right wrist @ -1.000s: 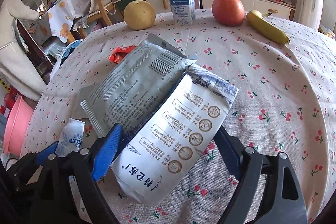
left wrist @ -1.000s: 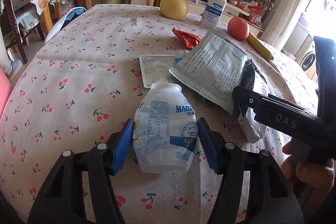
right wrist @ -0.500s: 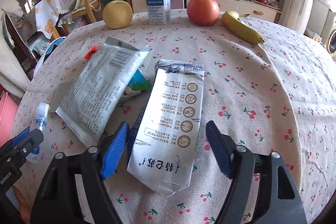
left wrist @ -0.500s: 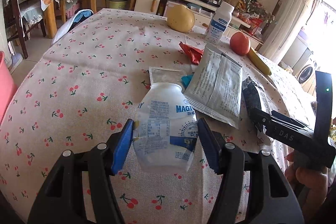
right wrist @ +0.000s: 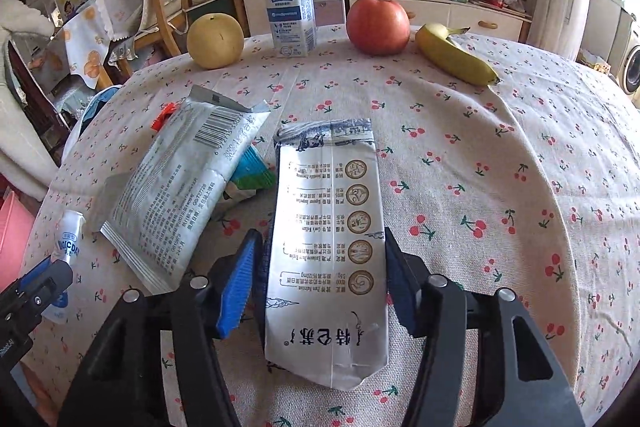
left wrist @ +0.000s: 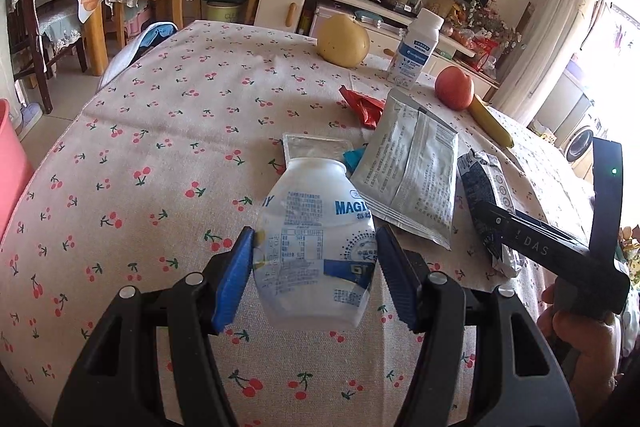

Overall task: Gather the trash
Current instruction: 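Carry the bottle and packet over the pink bucket and open both tools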

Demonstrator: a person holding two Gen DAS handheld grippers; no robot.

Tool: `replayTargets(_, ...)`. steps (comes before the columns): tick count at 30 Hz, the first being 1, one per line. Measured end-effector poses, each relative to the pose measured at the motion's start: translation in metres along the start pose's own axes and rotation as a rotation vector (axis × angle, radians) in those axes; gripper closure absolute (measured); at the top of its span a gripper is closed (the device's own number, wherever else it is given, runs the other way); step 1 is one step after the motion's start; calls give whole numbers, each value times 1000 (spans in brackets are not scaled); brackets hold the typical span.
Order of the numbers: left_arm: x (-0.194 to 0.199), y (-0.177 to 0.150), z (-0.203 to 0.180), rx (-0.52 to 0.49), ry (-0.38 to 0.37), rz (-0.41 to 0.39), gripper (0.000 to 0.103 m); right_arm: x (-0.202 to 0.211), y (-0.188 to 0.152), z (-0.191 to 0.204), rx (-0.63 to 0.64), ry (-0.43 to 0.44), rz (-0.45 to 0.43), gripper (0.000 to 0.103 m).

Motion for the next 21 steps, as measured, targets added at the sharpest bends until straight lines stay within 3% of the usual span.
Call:
replayTargets(11,12,4,9,31,-16,-30,41,29,3,-1,-55,111,-86,44)
replayTargets(21,28,13,26,90,-37,-69,41,54,3,29,-53,211,-126,44)
Point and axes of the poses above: each gripper's, at about its wrist camera, not at the fingertips, and x roughly against the way its jaws point, z to its left, y to its top, the point moved 3 cm from there along -x, roughly the way its jaws point, and after that the axes turned 8 degrees about -z, right-handed, at the moved point
